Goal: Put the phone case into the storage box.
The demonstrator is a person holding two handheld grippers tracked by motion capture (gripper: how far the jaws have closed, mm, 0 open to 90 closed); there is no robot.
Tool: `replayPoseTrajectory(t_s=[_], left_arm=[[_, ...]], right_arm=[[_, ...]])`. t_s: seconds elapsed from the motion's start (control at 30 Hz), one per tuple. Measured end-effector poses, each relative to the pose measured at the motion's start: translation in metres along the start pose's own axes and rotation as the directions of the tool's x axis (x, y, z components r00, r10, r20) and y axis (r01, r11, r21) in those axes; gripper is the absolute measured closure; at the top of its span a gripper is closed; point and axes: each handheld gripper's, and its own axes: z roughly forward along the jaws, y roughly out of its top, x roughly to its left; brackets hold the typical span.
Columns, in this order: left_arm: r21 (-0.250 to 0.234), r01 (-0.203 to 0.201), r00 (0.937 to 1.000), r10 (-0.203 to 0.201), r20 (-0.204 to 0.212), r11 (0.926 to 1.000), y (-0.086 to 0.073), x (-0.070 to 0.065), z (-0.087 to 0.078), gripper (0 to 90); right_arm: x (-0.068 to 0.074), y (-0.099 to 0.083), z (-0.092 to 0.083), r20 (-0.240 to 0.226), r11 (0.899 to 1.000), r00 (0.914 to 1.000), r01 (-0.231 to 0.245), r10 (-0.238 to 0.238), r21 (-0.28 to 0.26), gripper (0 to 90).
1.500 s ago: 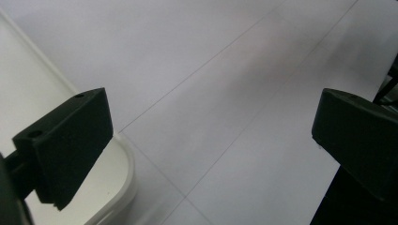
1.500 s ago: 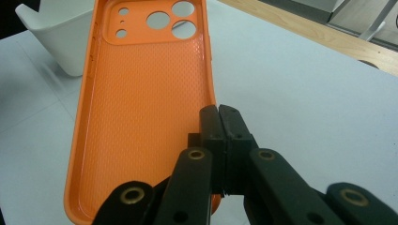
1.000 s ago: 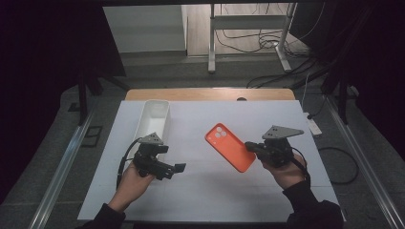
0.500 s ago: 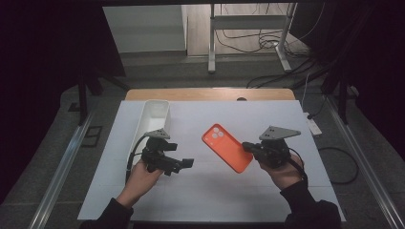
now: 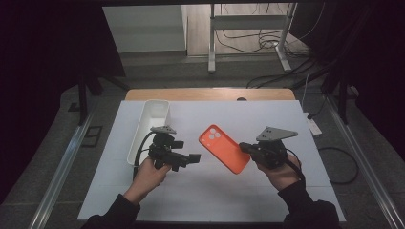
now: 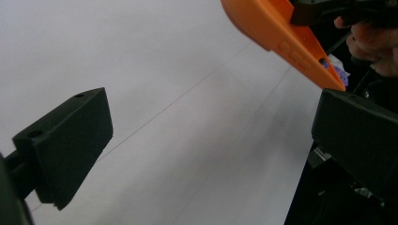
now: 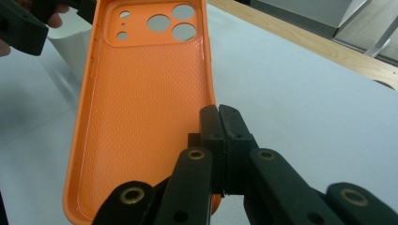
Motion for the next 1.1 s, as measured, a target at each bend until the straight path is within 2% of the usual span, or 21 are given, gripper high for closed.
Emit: replayPoseTrajectory(t_s=[0.33,0.43,0.77,0.93,1.1], left_arm=[[0.009,0.004,0.9998,-0.005,0.019,1.0000,0.005,-0.002,0.006,0.1],[-0.003,0.023,0.9990,-0.023,0.038,0.9997,0.007,-0.001,0.007,0.1],[-0.001,0.042,0.9972,-0.042,0.061,0.9991,0.010,-0.003,0.013,0.1],[-0.002,0.074,0.9930,-0.073,0.093,0.9973,0.011,-0.002,0.016,0.9],[0.006,0.099,0.9898,-0.099,0.102,0.9951,0.011,-0.002,0.018,3.6]], right_arm=[[0.008,0.002,0.005,-0.011,1.000,0.9998,0.015,-0.015,0.004,88.8],[0.011,0.003,0.007,-0.017,1.000,0.9996,0.024,-0.024,0.000,88.8],[0.019,0.004,0.012,-0.029,0.999,0.9987,0.042,-0.042,-0.001,88.8],[0.023,0.005,0.013,-0.032,0.999,0.9981,0.053,-0.053,-0.007,88.8],[0.026,0.005,0.014,-0.033,0.998,0.9977,0.058,-0.059,-0.013,88.8]])
